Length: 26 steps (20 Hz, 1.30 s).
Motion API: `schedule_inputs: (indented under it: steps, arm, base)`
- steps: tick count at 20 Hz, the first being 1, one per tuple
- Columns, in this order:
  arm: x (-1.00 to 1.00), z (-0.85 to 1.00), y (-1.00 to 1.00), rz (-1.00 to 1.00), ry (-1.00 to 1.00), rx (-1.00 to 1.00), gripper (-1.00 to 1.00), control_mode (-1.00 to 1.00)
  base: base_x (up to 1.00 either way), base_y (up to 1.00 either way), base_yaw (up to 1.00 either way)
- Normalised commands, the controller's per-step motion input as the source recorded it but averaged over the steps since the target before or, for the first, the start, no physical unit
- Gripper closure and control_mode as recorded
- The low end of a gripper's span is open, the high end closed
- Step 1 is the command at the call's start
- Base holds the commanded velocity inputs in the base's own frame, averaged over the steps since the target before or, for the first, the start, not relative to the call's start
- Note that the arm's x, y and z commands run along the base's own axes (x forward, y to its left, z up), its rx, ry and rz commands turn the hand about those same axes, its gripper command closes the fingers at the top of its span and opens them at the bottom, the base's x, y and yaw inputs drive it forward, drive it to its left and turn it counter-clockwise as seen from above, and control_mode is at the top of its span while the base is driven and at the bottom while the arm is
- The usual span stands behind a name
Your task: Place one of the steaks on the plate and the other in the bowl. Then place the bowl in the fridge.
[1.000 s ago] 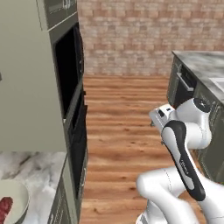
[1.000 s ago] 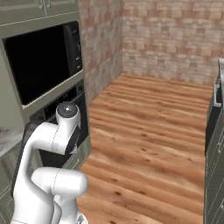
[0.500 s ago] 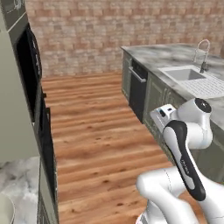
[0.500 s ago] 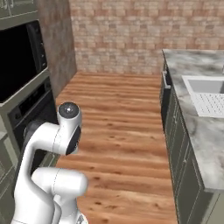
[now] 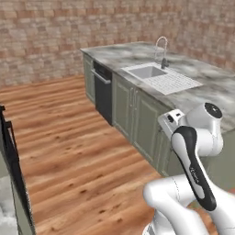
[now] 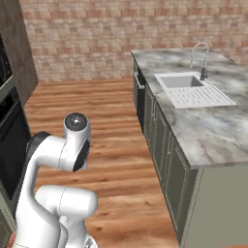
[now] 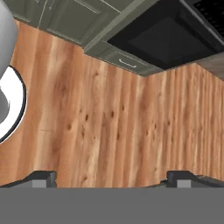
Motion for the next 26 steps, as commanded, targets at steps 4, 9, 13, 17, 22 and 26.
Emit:
schedule_inputs:
  steps: [4, 9, 13, 17, 22, 26]
  arm:
    - [0.00, 0.00, 0.00, 0.00, 0.00, 0.00, -1.00, 1.00]
    - [0.00, 0.00, 0.00, 0.00, 0.00, 0.00, -1.00, 1.00]
    - [0.00, 0.00, 0.00, 0.00, 0.00, 0.00, -1.00, 1.00]
    - [0.00, 0.00, 0.00, 0.00, 0.00, 0.00, -1.00, 1.00]
    - [0.00, 0.00, 0.00, 0.00, 0.00, 0.00, -1.00, 1.00]
    - [0.00, 0.00, 0.00, 0.00, 0.00, 0.00, -1.00, 1.00]
  base:
    - [0.00, -0.03, -0.54]
    - [0.00, -0.19, -0.52]
    - [0.01, -0.23, -0.47]
    - [0.10, -0.33, -0.41]
    - [0.08, -0.41, -0.34]
    - [0.08, -0.46, -0.30]
